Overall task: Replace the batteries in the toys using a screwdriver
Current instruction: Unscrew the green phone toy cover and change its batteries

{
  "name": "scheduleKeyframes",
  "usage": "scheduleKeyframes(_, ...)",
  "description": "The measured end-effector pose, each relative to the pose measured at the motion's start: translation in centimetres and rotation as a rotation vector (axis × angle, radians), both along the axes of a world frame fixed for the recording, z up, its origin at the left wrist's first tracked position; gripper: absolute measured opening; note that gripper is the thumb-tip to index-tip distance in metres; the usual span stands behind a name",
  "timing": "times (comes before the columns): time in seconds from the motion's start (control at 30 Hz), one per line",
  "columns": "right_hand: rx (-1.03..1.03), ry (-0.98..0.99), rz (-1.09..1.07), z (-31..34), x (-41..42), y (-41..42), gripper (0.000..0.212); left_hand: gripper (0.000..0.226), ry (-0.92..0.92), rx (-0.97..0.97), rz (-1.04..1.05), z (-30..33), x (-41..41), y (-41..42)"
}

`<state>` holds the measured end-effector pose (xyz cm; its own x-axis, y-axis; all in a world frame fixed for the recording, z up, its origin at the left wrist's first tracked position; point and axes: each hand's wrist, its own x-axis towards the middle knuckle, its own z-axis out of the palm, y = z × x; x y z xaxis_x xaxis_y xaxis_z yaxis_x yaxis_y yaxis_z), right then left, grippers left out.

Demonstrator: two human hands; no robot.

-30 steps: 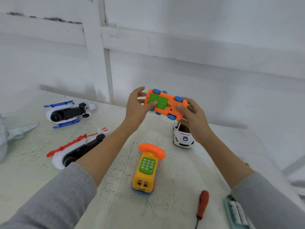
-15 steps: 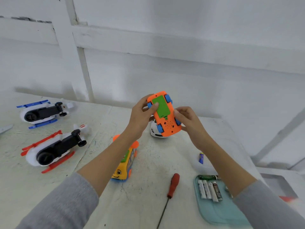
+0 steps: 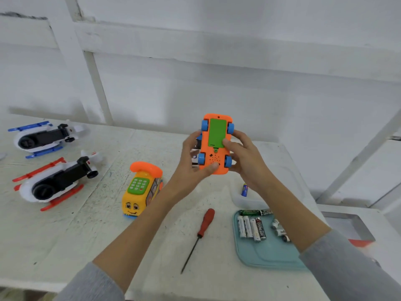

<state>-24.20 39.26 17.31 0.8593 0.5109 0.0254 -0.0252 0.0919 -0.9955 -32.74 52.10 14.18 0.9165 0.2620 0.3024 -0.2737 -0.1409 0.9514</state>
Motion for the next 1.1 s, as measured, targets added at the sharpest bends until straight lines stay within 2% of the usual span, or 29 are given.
scheduleKeyframes(0.17,-0.038,0.007,0.043,-0.7,-0.7,-1.2,0.035,0.077,0.017,0.041,-0.01,-0.5,-1.1,-1.8)
scheduleKeyframes(0.37,-0.083,-0.002,0.14,-2.0,-1.9,-1.9,0.034,0.083,0.053,0.107,-0.017,-1.4,-2.9,-2.2)
scheduleKeyframes(0.97,-0.135,0.032,0.165,-2.9,-4.0,-0.4,0.036,0.082,0.074,0.077,0.002,-3.2,-4.4,-0.1)
scheduleKeyframes(1.1,-0.239,-0.027,0.207,-3.3,-3.8,-1.1,0.033,0.078,0.08,0.082,0.05,-4.0,-4.2,0.1)
